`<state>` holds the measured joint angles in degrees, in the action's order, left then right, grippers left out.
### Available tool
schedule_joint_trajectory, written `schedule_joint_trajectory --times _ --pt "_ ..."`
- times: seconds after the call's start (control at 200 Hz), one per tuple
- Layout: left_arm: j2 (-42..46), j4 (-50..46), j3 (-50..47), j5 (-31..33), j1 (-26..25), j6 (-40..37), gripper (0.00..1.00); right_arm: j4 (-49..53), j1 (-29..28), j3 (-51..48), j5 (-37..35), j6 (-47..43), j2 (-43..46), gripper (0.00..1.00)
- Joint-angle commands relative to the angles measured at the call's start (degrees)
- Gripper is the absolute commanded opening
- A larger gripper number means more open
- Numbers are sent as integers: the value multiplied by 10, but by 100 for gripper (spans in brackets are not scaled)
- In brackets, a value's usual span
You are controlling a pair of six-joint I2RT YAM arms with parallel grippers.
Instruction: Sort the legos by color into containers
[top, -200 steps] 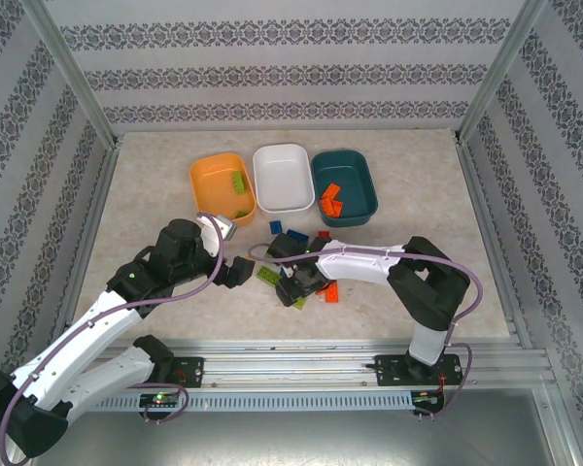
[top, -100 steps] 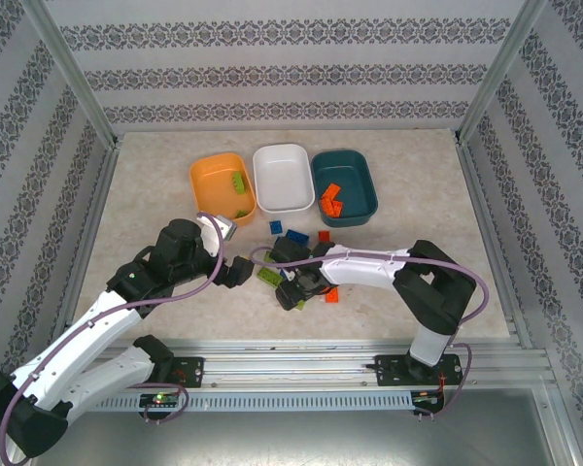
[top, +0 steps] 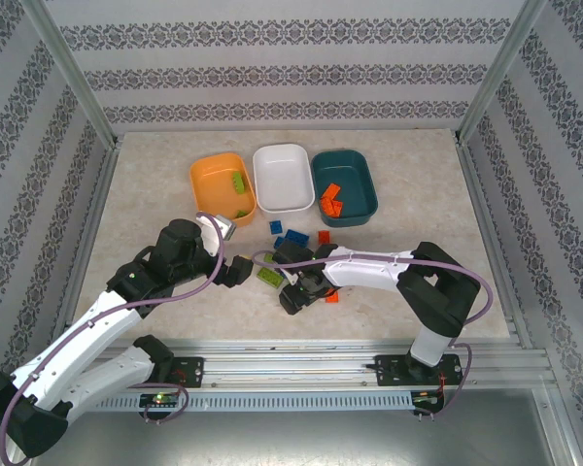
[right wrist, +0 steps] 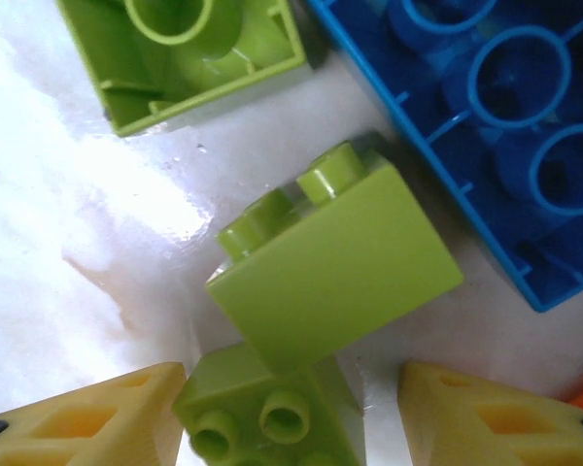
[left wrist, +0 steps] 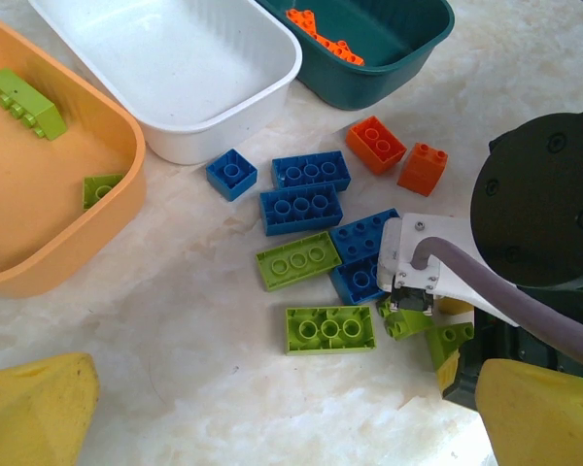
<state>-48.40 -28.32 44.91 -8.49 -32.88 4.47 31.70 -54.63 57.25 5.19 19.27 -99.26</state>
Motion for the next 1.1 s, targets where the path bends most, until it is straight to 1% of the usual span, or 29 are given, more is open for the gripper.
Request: schedule_joint_trajectory --times 0.0,0.165,0.35,0.56,0.67,0.759,0.879,0.984,1.094 --pt "0 -14 17 10 3 -8 100 14 -9 2 -6 -13 -24 59" --pt "-2 -13 17 13 4 -8 100 26 -16 5 -29 -16 -30 57" --pt "-3 -13 18 16 3 -9 100 17 -21 4 -52 -7 -16 47" --pt "-4 -15 18 23 4 -9 100 7 -20 7 -79 -2 45 40" --pt "-2 -18 20 38 4 -8 100 -4 -8 13 -65 6 81 39" --pt "10 -19 19 69 4 -6 100 -22 11 27 -36 16 108 40" --pt "38 -28 19 159 4 -1 100 -63 41 59 4 36 117 40" --pt "74 -27 14 228 4 2 100 -97 66 120 35 61 80 40" --pt "116 -16 4 254 4 2 100 -116 78 223 53 73 2 40"
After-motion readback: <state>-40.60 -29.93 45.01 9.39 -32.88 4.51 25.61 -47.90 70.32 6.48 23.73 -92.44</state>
